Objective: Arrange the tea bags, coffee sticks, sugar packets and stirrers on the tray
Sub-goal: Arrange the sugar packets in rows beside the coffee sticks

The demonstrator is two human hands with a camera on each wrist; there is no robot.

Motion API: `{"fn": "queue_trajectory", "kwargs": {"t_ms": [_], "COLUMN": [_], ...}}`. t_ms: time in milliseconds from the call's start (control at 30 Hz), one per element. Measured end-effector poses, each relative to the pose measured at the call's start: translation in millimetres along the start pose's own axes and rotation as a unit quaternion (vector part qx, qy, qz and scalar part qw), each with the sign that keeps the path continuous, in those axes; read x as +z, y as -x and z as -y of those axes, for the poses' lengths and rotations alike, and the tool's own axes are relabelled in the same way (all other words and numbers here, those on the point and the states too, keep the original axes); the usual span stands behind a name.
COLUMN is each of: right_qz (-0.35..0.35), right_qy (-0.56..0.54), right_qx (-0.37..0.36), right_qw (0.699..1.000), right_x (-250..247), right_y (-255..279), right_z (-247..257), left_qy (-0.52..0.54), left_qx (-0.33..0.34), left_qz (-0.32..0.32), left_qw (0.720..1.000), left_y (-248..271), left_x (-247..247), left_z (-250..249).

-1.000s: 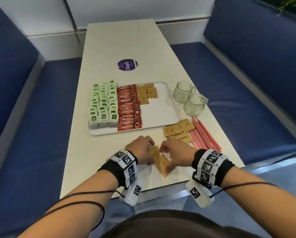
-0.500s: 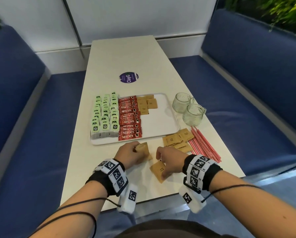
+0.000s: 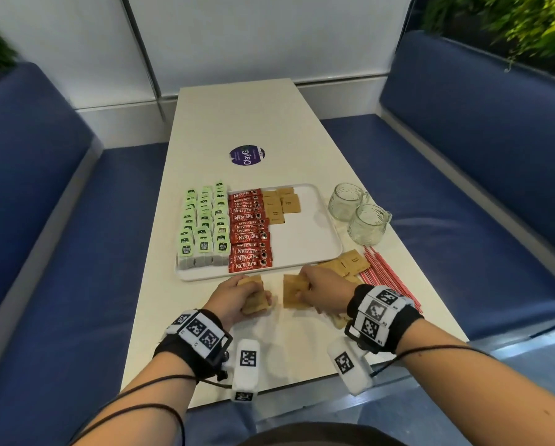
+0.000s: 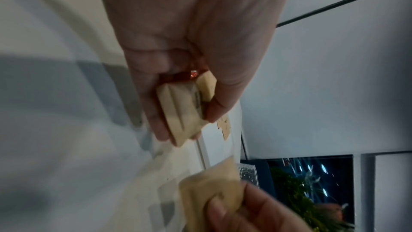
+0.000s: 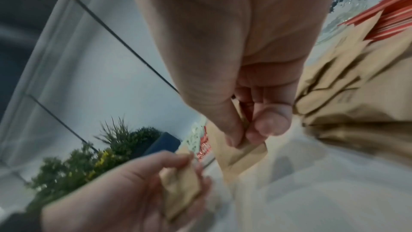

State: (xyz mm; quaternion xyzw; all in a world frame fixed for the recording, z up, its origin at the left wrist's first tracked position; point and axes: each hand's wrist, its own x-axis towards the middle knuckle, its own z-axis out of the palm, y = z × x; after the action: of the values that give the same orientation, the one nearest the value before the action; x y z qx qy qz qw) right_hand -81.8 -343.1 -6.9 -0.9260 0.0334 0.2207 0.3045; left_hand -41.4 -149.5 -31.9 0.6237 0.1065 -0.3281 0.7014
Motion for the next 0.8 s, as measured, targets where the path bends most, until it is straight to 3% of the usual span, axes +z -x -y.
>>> {"fn": "queue_trajectory", "kwargs": {"t_ms": [133,333,433,600,800], "right_qz": [0.040,-0.001,-0.026,-0.203,-0.147], "right_qy": [-0.029,-0.118,-0.145,-0.080,-0.038], "right_qx": [-0.033,-0.027,0.013,0.149,0.205], "right_qw": [0.998,0.993,0.989,0.964,0.967], "right_x": [-1.4,12.4,6.9,-27.0,-28.4], "right_y": [-2.1,-9.9,-9.3,-19.4,-31.0], "right_z": [17.0,16.5,9.0,-37.9,-54.8], "left_qy": [-0.008,-0.039,-0.014,-0.033,-0.017], "left_qx": [-0.008,-0.024,-0.042,-0.042,-0.059], "left_qz": [0.009,0.086,0.048,0.006,0.007], "left_qw": [1.000,0.995,0.998,0.999,0.998], "left_y": [3.1,3.4,1.7,0.4,1.4], "left_x": [16.2,16.8,11.7,4.2,3.1], "left_z": [-1.9,4.4,7.4,4.0,5.3]}}
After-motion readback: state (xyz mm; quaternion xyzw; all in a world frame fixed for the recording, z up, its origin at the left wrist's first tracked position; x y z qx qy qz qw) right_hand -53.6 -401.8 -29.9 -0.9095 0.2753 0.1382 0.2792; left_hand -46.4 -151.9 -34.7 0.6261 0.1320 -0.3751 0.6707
